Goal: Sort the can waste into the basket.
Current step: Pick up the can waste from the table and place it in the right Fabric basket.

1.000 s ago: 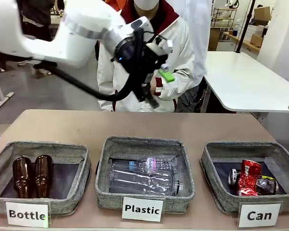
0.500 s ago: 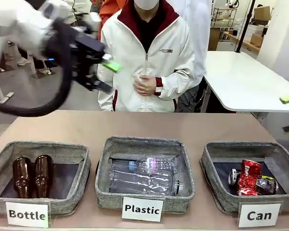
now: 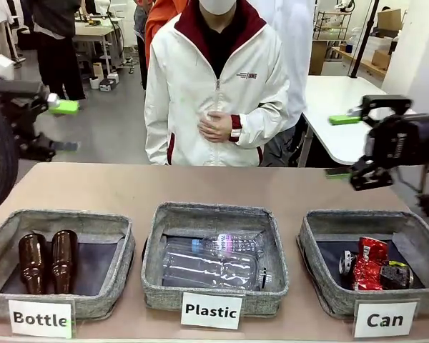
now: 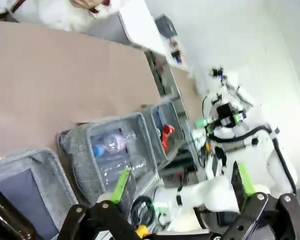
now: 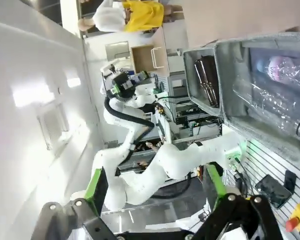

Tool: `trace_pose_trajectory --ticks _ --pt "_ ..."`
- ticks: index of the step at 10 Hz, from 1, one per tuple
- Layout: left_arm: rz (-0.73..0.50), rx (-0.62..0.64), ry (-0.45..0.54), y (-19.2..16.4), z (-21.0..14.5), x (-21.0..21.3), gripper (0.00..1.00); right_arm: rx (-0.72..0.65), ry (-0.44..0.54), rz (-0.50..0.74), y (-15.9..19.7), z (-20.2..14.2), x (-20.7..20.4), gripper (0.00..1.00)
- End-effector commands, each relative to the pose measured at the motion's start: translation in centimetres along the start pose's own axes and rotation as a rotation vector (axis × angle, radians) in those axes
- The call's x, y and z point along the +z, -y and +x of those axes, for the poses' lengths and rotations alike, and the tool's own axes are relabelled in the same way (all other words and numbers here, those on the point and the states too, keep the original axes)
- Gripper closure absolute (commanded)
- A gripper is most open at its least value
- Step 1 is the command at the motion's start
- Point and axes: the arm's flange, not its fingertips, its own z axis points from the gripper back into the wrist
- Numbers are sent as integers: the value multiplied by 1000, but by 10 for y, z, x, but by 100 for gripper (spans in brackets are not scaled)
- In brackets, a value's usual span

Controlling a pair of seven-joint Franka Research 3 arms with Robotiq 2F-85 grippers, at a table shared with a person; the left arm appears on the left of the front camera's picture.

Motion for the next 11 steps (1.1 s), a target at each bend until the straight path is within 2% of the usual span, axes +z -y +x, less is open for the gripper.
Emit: trace_pose_trajectory --ticks 1,11 --pt "-2 -21 -82 12 15 -14 0 27 -2 -6 -7 -8 12 0" --pt "-2 -21 -82 12 15 -14 0 27 -2 -6 -7 -8 12 0"
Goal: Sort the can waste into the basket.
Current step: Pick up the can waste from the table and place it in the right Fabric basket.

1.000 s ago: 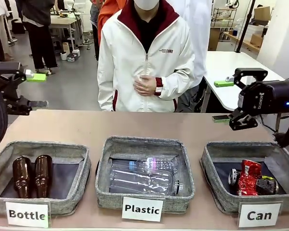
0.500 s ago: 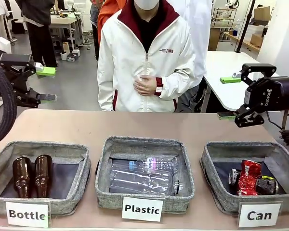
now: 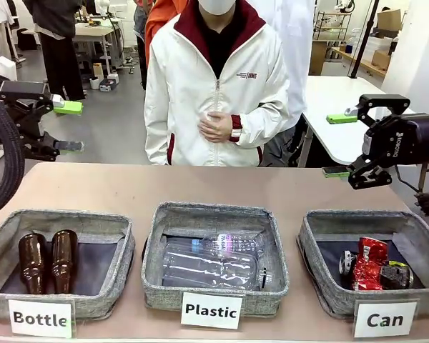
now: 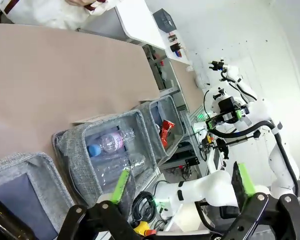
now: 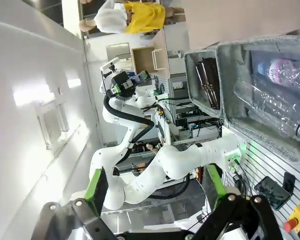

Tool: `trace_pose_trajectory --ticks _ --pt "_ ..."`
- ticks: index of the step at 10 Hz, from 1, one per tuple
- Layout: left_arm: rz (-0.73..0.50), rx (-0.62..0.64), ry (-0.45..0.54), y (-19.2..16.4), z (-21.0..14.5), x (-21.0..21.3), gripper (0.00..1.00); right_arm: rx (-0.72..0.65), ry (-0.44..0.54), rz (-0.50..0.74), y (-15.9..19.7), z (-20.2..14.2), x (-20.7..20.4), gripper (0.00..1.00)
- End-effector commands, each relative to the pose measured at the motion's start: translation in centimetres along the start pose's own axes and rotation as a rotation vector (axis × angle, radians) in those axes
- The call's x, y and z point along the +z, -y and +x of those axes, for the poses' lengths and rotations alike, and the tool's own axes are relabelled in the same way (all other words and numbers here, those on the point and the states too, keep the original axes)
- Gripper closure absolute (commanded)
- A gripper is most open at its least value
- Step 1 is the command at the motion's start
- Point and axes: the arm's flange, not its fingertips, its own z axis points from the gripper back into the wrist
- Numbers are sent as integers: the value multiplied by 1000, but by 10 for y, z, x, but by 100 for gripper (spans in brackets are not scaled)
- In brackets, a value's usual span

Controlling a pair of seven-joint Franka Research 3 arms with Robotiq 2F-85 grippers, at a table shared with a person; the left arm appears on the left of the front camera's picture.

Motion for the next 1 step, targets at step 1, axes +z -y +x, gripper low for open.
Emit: trace_pose_trajectory --ticks 1 --pt "-3 4 -11 1 0 4 0 -1 -10 -6 0 -2 3 0"
